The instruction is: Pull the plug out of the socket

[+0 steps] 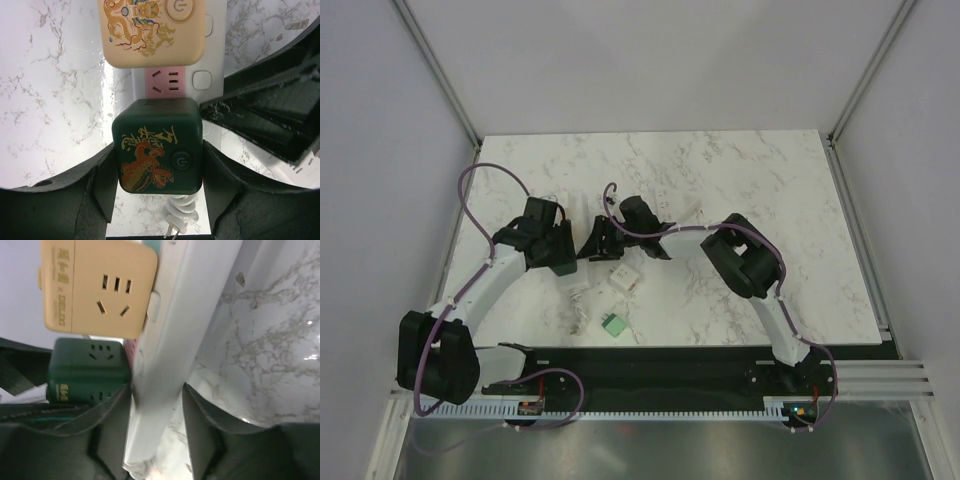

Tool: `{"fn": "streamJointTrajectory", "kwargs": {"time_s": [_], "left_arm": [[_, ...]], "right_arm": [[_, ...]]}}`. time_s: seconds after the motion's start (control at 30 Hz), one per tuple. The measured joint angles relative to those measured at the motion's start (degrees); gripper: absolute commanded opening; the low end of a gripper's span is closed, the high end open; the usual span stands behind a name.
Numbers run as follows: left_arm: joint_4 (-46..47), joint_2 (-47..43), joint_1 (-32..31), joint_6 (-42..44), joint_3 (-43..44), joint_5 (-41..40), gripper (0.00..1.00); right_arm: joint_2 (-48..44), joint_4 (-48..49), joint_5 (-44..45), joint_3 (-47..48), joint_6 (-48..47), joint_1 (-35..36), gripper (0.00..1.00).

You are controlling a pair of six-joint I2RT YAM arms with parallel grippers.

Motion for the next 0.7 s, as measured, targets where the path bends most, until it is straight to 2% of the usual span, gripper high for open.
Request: {"fn": "streamJointTrajectory", "kwargs": {"time_s": [0.03, 0.13, 0.17, 0.5, 0.7], "left_arm": [[0.02, -0.09, -0.02, 0.04, -0.02, 0.04, 0.02], [-0.02, -0.17, 0.04, 0.2, -0.11, -0.09, 0.02], [-0.04, -0.17, 0.04, 0.2, -0.22, -0.17, 0.02], [-0.04, -0.07, 0.26, 0.13, -0.5, -1.01, 0.02], [-0.33, -0.07, 2.58, -0.22, -0.24, 2.38, 0.02]], "right_arm": [[0.39, 2.19, 0.02, -0.35, 1.51, 0.0, 0.35], [1.29, 5.11, 0.02, -1.22, 4.98, -0.07, 0.13], [1.75, 5.88, -0.11, -1.38, 6.29, -0.07, 0.0], [2.64, 6.47, 1.86, -1.53, 8.17, 0.55, 0.0], [1.97, 5.66, 4.22, -1.75, 8.02, 1.07, 0.0]]}}
